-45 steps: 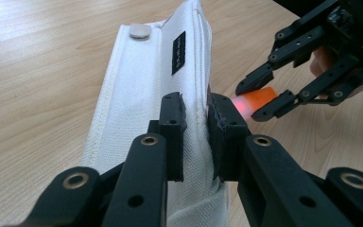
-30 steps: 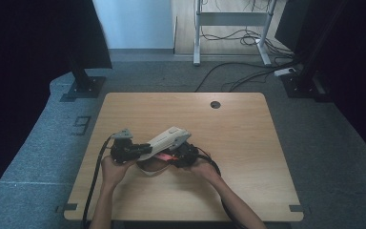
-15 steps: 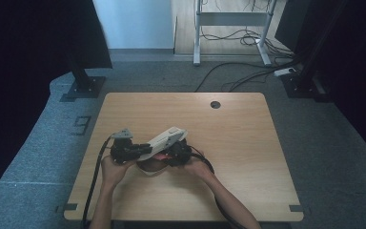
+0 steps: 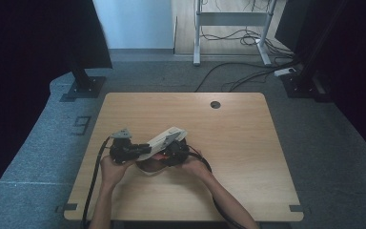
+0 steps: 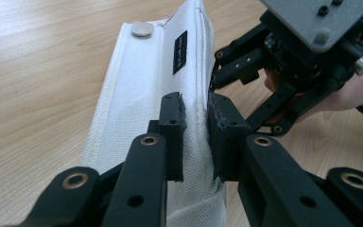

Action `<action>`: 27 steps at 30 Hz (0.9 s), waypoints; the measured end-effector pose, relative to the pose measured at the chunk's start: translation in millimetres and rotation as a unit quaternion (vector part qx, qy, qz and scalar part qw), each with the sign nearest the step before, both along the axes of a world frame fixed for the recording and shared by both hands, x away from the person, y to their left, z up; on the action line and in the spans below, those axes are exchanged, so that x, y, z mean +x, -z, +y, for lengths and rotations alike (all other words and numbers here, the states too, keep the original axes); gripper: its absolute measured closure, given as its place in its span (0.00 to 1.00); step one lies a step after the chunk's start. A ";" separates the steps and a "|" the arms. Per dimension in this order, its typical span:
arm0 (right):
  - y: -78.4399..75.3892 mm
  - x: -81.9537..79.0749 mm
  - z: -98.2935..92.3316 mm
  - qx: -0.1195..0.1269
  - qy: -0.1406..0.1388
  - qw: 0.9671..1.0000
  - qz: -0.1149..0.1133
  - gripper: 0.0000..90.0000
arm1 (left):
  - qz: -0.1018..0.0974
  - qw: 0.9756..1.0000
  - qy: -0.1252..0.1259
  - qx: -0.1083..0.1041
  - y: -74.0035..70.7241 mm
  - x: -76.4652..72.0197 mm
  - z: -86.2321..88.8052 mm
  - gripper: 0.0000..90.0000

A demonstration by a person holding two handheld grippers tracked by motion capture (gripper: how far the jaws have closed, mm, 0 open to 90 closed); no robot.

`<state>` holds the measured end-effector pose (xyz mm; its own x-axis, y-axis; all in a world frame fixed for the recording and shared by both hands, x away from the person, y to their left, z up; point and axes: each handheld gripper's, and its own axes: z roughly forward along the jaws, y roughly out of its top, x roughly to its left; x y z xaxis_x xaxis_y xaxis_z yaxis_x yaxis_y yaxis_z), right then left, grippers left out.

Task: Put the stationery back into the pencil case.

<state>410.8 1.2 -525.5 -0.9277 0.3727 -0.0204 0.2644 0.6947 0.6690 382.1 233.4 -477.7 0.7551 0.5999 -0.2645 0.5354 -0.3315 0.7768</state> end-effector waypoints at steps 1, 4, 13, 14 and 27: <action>0.0 0.0 0.0 0.000 0.000 1.000 0.000 0.61 | 0.000 1.000 0.000 0.000 0.0 0.0 0.0 0.85; -1.9 0.8 -5.6 -0.003 0.002 1.000 -0.001 0.57 | 0.001 1.000 0.000 0.000 0.2 0.2 0.3 0.85; -3.9 3.5 -20.8 -0.022 0.021 0.999 -0.018 0.57 | 0.002 1.000 0.001 0.000 0.9 0.3 0.5 0.85; -3.8 4.7 -21.5 -0.019 0.026 0.999 -0.019 0.57 | 0.002 1.000 0.001 0.000 1.1 0.4 0.5 0.85; -3.4 7.8 -28.3 0.002 0.042 0.999 -0.009 0.55 | 0.008 1.000 0.006 -0.004 5.3 -0.3 -0.7 0.83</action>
